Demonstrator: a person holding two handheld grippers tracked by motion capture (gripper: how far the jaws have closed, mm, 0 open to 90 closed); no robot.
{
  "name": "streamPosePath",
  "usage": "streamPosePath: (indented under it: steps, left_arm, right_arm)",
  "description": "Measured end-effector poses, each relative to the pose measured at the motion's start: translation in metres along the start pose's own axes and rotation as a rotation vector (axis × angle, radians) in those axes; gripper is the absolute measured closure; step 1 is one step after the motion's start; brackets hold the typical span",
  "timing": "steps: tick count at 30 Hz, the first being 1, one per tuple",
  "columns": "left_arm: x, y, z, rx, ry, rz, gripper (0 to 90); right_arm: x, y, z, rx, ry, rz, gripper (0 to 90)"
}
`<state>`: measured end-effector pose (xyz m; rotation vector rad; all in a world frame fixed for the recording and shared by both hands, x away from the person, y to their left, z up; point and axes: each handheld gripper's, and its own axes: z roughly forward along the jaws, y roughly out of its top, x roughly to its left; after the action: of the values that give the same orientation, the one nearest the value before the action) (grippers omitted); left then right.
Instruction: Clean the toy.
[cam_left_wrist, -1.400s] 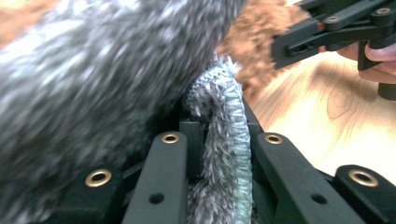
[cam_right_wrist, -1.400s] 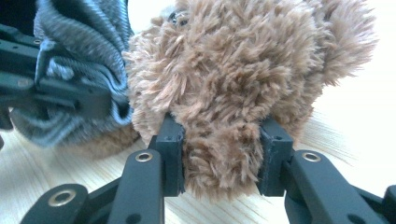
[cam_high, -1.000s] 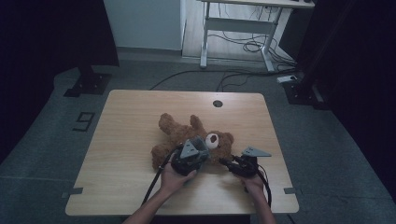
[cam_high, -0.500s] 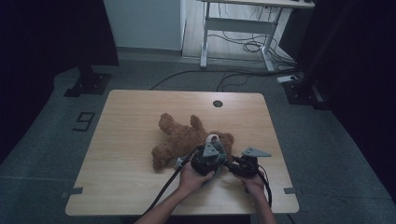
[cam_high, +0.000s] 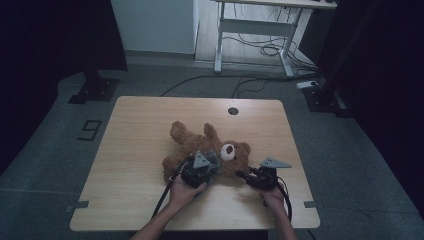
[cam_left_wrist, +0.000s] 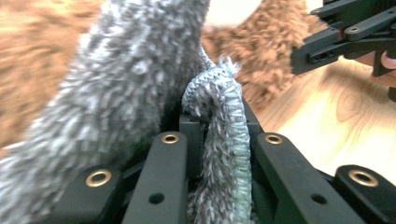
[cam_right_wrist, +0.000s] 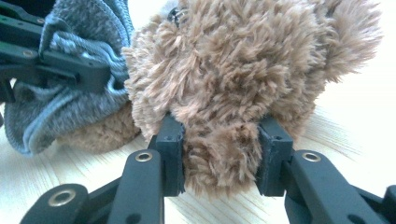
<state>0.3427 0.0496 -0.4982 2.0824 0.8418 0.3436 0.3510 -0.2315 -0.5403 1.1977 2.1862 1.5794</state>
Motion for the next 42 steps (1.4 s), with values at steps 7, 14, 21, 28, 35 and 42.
streamPosePath:
  steps: [7,14,21,28,35,42]
  left_arm:
    - [0.011,-0.006,-0.011,-0.005,0.008,-0.019,79.2]
    - [0.023,-0.01,-0.021,-0.02,0.005,-0.047,79.1]
    - [0.047,-0.02,-0.043,-0.053,0.049,-0.106,79.3]
    - [0.067,-0.036,-0.057,-0.059,0.088,-0.166,79.4]
    - [0.051,0.009,-0.054,-0.119,0.06,-0.134,79.3]
    - [0.021,0.071,-0.01,-0.115,0.005,-0.061,79.1]
  right_arm:
    - [0.001,0.001,0.0,0.01,-0.006,-0.005,61.2]
    - [0.0,0.0,-0.001,0.015,-0.014,-0.001,61.3]
    - [0.0,0.0,-0.001,0.016,-0.021,-0.002,61.7]
    - [0.0,0.0,-0.001,0.016,-0.021,-0.005,62.0]
    - [-0.001,0.001,0.0,0.009,-0.02,0.01,62.2]
    - [0.001,0.001,0.001,0.007,-0.05,0.005,62.3]
